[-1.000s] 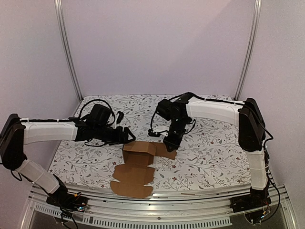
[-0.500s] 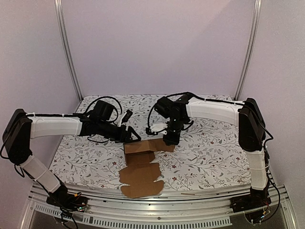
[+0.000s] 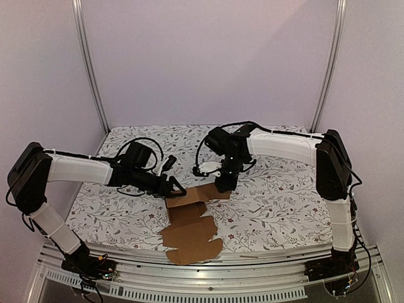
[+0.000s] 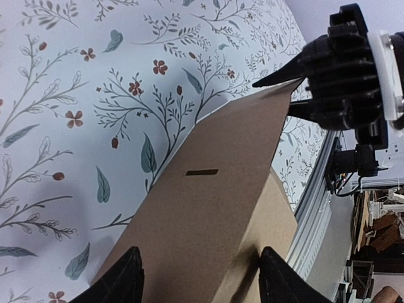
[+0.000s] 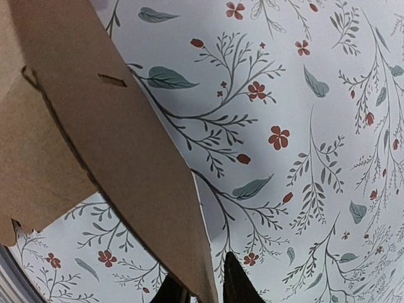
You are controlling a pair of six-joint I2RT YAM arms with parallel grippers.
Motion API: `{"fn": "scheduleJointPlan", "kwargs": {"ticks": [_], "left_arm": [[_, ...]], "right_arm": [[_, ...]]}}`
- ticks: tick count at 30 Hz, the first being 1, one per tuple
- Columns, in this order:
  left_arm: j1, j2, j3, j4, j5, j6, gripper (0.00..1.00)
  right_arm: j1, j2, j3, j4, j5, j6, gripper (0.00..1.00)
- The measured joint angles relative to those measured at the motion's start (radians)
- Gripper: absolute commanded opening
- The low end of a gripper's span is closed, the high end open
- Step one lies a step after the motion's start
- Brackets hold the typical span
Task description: Fold the paper box
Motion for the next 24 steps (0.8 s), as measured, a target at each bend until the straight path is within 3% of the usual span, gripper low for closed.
{"fn": "scheduleJointPlan", "kwargs": {"ticks": [14,24], "left_arm": [[0.001,0.0,-0.134,0.275,0.062,-0.113,0.6],[0.001,0.019,-0.194,0.432,0.072,-0.182,0.58]], "right_arm": [[-0.014,-0.049,-0.077,-0.074,-0.311,0.111,0.43],[-0.025,-0.053,-0.088,-0.117,-0.508,0.15,0.47]]}}
